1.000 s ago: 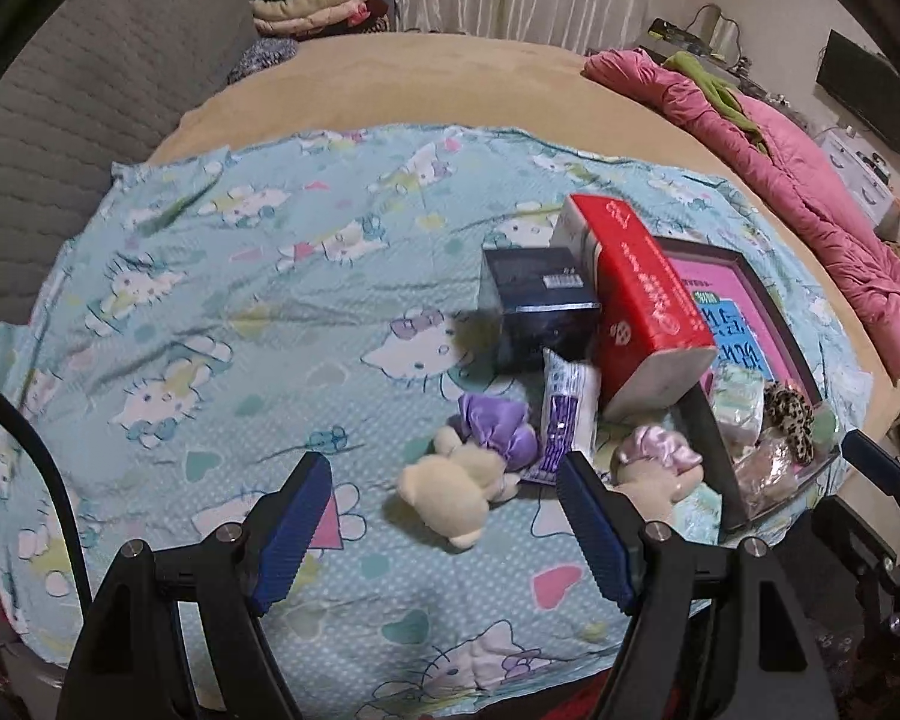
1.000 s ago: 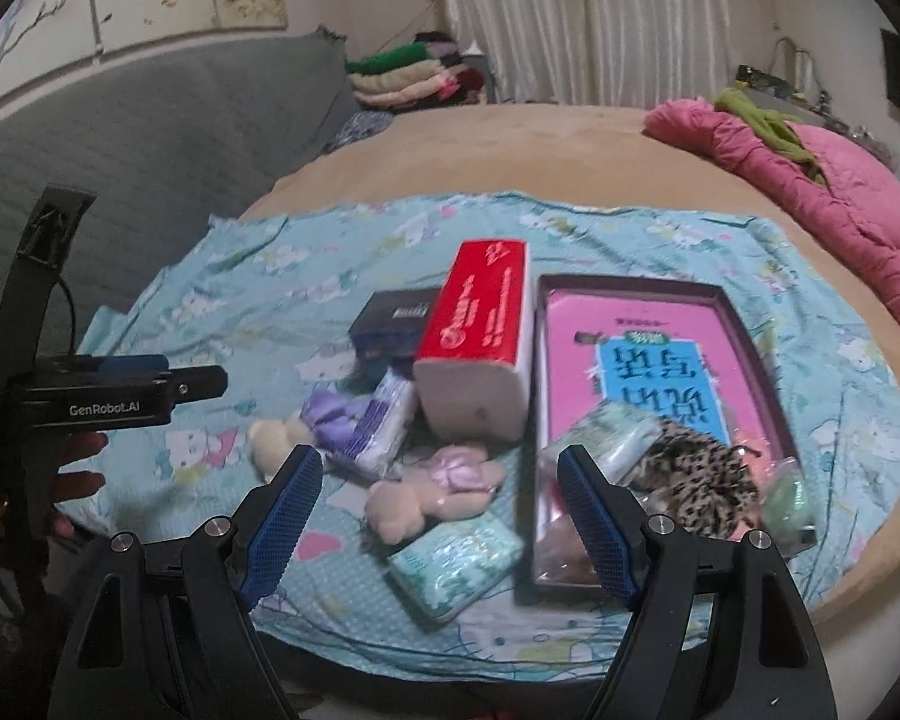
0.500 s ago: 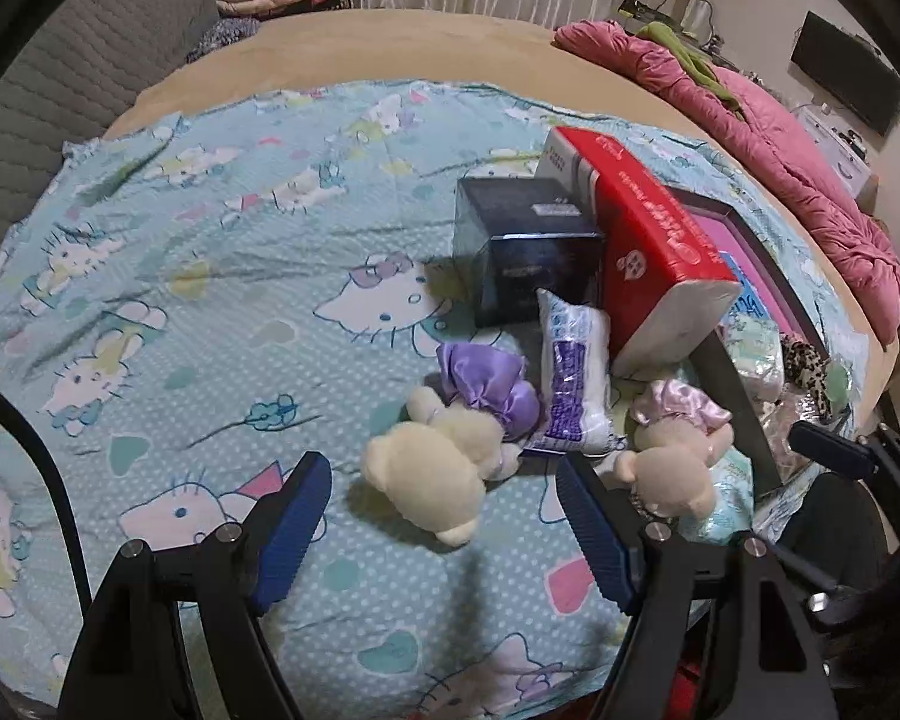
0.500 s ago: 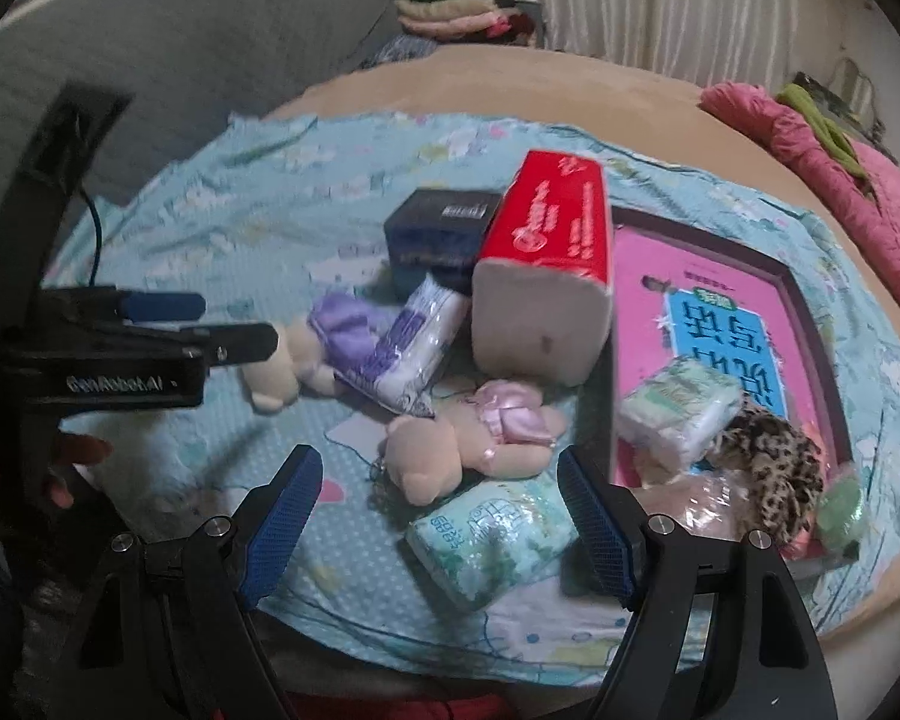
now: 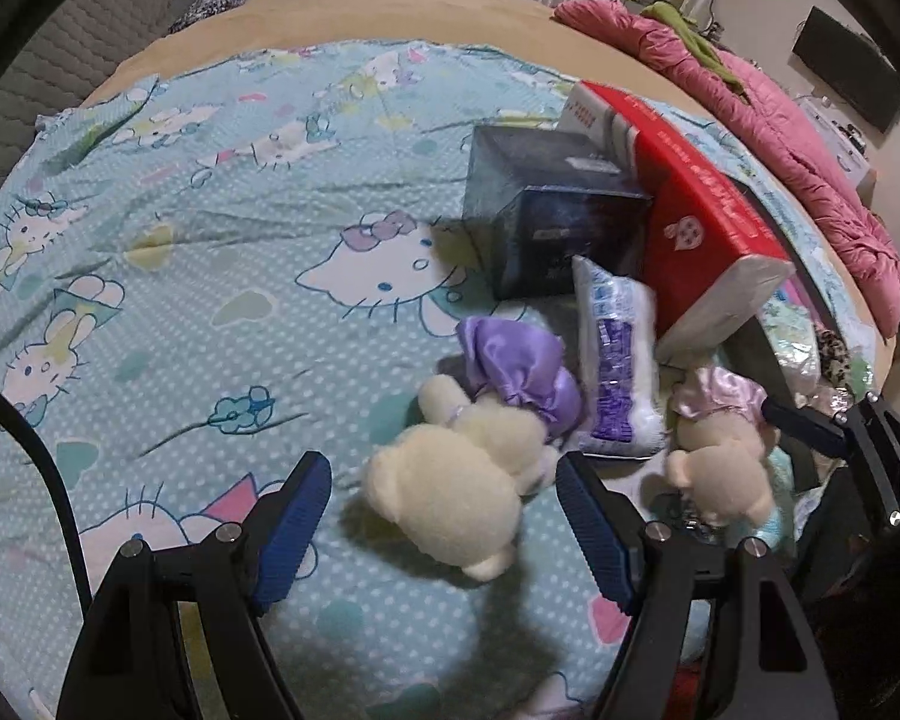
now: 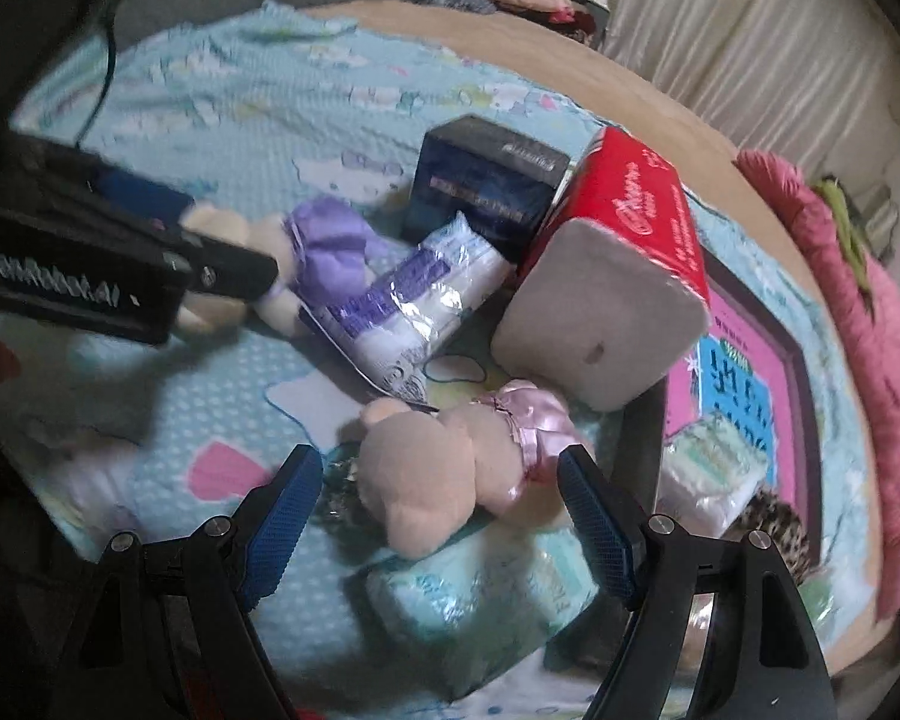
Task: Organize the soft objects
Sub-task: 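Grasp the cream bear with the left gripper while the right grasps the pink bear, then carry both plush bears with both grippers over the pink book box, then lower and release the cream bear with the left gripper while the right releases the pink bear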
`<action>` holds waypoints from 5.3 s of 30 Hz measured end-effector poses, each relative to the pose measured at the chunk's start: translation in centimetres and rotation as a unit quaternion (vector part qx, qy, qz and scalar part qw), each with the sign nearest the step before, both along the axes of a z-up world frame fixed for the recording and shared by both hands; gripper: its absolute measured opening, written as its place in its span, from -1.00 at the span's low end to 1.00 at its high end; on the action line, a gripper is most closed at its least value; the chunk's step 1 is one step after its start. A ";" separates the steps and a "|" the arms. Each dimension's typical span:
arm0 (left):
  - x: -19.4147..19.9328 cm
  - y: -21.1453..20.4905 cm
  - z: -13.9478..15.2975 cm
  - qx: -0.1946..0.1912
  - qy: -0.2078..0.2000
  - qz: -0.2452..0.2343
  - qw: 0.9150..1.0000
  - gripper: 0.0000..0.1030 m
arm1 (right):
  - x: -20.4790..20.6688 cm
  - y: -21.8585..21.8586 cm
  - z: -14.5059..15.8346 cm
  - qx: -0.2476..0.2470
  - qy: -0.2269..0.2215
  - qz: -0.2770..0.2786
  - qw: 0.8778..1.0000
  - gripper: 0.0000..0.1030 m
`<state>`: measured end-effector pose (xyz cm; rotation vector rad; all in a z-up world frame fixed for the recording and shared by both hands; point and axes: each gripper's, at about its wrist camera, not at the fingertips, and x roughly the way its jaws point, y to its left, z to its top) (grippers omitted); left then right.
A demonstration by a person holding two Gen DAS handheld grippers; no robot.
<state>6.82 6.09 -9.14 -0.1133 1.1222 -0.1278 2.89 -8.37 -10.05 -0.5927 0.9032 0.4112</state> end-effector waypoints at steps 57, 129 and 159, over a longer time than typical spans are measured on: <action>-4.7 -4.9 11.2 0.031 -0.103 -0.021 0.994 -0.18 | -2.3 -9.9 12.3 0.323 -0.051 -0.045 0.944 -0.07; 3.4 -27.9 5.1 0.011 -0.024 -0.184 0.983 -0.17 | 2.1 -29.0 9.6 0.363 -0.120 -0.232 0.895 -0.05; 4.4 -26.6 3.9 0.004 -0.014 -0.172 0.985 -0.15 | 5.6 -27.1 5.0 0.312 -0.021 -0.222 0.924 0.09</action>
